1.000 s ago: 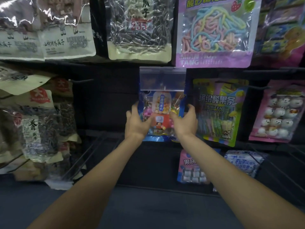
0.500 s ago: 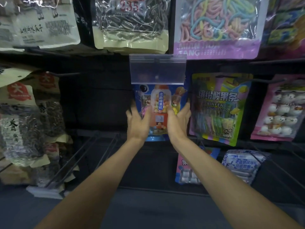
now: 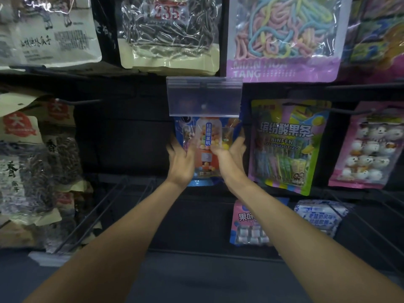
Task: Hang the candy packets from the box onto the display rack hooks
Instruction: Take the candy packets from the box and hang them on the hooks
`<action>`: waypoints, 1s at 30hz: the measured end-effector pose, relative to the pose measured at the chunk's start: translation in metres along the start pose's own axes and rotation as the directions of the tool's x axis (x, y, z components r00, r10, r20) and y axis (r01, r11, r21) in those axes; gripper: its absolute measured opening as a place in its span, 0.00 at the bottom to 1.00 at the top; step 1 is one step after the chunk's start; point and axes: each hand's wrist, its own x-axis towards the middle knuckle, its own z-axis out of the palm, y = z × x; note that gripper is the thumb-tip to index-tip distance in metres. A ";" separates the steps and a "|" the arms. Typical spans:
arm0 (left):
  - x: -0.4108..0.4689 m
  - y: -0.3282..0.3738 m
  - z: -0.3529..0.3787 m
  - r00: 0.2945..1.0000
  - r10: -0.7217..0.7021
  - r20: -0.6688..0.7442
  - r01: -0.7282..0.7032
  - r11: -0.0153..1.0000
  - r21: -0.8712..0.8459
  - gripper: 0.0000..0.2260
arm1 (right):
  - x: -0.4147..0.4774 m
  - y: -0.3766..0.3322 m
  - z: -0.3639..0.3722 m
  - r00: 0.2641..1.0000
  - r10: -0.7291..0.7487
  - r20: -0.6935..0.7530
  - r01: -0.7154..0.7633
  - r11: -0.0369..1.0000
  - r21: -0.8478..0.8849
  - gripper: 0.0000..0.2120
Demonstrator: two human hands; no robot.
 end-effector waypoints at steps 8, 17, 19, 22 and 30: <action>0.003 -0.021 -0.022 0.996 0.028 0.085 -0.023 0.998 -0.056 0.39 | -0.011 0.018 -0.005 0.992 -0.122 -0.036 0.117 0.986 -0.119 0.45; -0.014 -0.025 -0.033 0.994 0.075 0.076 -0.072 0.996 -0.051 0.29 | -0.014 0.028 0.004 0.977 -0.131 -0.166 0.105 0.983 -0.153 0.48; -0.015 -0.022 -0.032 0.996 0.067 0.065 -0.064 0.997 -0.054 0.27 | -0.011 0.026 0.003 0.977 -0.138 -0.164 0.109 0.979 -0.173 0.48; -0.014 -0.021 -0.028 0.998 0.061 0.018 -0.060 0.998 -0.030 0.27 | -0.007 0.025 0.004 0.975 -0.142 -0.173 0.105 0.972 -0.210 0.46; -0.022 -0.008 -0.025 0.969 0.188 -0.157 -0.097 0.883 0.460 0.40 | -0.024 0.017 0.001 0.908 -0.344 -0.238 0.176 0.830 -0.529 0.56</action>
